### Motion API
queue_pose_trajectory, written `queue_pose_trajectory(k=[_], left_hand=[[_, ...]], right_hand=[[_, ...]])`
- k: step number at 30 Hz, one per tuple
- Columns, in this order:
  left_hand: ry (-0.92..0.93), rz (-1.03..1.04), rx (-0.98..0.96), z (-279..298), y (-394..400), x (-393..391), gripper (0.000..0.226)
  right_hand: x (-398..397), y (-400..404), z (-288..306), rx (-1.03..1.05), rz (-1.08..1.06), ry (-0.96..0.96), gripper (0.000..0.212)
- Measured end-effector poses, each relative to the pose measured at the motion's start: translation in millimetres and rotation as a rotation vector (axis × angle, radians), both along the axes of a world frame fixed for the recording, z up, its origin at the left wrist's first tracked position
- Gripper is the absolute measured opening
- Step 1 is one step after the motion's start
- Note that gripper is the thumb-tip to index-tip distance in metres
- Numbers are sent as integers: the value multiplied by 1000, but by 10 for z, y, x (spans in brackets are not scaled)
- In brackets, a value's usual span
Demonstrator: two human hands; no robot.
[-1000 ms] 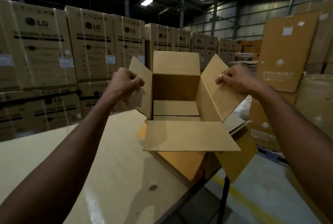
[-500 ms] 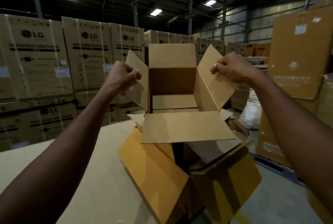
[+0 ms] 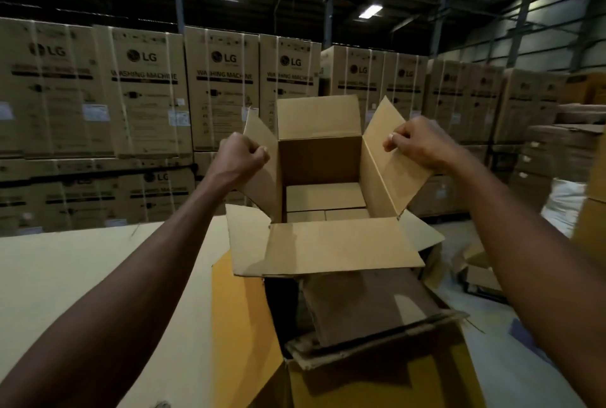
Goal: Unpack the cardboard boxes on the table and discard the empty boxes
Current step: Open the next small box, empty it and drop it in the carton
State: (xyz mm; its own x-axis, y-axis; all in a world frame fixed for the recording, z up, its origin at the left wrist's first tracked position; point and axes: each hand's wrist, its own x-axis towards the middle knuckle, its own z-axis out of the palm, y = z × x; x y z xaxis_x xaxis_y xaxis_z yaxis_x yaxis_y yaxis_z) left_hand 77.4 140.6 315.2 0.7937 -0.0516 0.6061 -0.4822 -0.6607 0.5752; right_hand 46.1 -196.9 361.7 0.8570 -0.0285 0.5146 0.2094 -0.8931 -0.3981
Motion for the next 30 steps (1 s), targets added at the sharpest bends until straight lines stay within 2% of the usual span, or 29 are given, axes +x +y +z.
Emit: queue_pose_trajectory(k=[11,30], left_hand=[[25,69,10,-39,-486,679,26],[222,266,51,-405,-1015,1126,29]], right_hand=[[936,-493,-200,51,46,32,21],[1891,-944,-618,109,257,213,24]])
